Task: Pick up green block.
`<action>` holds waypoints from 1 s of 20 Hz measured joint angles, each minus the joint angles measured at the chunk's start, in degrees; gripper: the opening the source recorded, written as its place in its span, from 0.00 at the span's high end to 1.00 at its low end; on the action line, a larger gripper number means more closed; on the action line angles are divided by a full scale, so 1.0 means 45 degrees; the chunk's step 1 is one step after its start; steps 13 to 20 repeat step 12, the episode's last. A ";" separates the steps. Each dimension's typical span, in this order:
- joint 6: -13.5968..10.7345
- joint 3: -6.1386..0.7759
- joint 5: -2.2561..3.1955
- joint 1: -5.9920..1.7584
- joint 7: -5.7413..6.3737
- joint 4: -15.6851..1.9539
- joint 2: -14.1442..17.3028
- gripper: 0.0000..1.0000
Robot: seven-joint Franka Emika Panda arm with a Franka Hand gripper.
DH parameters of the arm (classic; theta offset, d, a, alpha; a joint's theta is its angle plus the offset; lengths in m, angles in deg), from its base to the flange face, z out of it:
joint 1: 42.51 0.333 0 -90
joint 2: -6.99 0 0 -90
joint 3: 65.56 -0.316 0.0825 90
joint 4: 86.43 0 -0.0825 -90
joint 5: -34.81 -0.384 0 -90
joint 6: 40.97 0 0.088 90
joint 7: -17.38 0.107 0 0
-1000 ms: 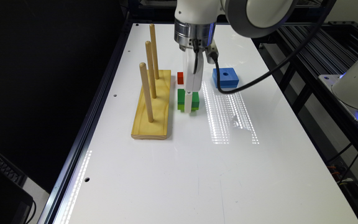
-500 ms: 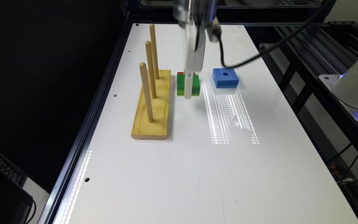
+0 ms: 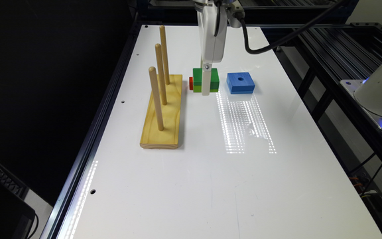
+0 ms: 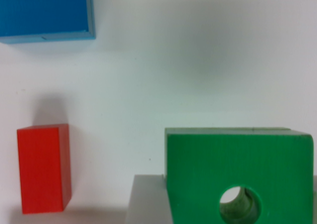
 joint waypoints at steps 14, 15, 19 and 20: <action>-0.1326 -0.0015 -0.0009 0.0000 0.0013 -0.0003 -0.1536 1.00; -0.1326 -0.0015 -0.0009 0.0000 0.0013 -0.0003 -0.1536 1.00; -0.1326 -0.0015 -0.0009 0.0000 0.0013 -0.0003 -0.1536 1.00; -0.1326 -0.0015 -0.0009 0.0000 0.0013 -0.0003 -0.1536 1.00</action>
